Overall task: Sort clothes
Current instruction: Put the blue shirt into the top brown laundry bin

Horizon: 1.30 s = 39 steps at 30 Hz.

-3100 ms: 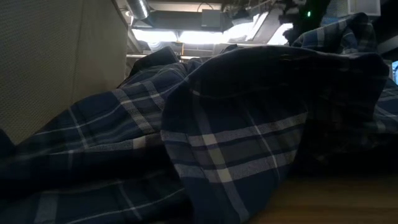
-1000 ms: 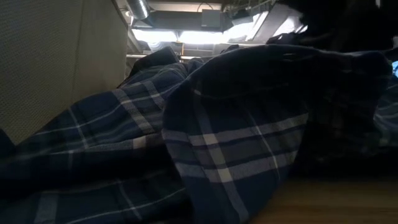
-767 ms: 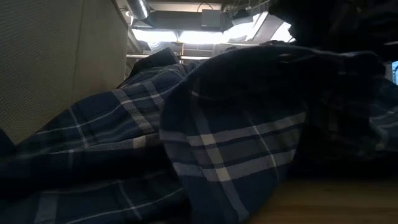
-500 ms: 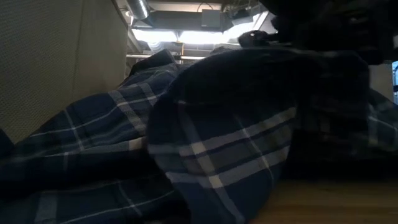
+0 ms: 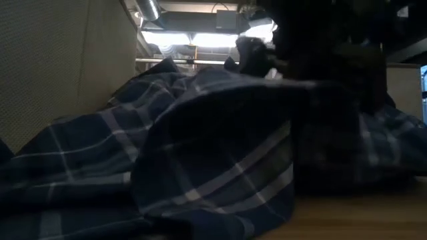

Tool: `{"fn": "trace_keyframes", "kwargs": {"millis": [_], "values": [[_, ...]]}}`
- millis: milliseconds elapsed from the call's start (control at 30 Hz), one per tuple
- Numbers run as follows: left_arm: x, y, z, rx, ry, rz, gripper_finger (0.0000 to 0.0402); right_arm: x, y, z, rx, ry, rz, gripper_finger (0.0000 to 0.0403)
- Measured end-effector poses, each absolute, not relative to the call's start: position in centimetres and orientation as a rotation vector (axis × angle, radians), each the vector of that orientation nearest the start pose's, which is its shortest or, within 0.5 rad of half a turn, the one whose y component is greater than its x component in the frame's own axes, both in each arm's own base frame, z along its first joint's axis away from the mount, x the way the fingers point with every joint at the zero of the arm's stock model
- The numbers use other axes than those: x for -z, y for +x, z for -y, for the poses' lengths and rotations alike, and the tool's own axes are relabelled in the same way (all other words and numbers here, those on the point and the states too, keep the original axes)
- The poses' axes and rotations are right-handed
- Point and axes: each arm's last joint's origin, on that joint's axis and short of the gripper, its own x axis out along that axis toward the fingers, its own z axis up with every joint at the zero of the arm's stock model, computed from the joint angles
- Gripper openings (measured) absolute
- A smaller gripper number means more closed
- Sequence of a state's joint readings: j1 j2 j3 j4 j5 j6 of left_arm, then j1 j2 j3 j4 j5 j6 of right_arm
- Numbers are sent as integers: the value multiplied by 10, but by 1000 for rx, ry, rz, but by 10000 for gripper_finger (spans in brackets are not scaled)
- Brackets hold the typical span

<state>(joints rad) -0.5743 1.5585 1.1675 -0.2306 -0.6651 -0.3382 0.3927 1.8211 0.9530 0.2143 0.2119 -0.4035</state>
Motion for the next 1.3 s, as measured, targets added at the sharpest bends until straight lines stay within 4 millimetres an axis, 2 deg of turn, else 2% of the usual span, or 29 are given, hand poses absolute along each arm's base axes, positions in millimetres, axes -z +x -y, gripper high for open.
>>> {"fn": "trace_keyframes", "kwargs": {"millis": [233,367,467,667,733,833,933,1000,1300], "values": [[-277,295,170,-172,23,-479,166,-113,345,-136,-273,-609,-689,266],[-277,295,170,-173,16,-478,166,-103,345,-136,-282,-563,-732,244],[-277,295,170,-174,13,-478,166,-101,343,-136,-299,-514,-760,197],[-277,295,170,-174,13,-478,166,-99,342,-136,-304,-467,-782,53],[-277,295,170,-174,10,-478,166,-101,344,-137,-305,-470,-802,21],[-277,295,170,-175,8,-478,166,-107,345,-140,-307,-468,-832,27],[-277,295,170,-176,5,-479,166,-121,343,-143,-295,-467,-835,35],[-277,295,170,-176,5,-480,166,-133,339,-144,-305,-474,-839,26],[-276,294,169,-179,12,-492,166,-202,310,-152,-254,-496,-714,18]]}}
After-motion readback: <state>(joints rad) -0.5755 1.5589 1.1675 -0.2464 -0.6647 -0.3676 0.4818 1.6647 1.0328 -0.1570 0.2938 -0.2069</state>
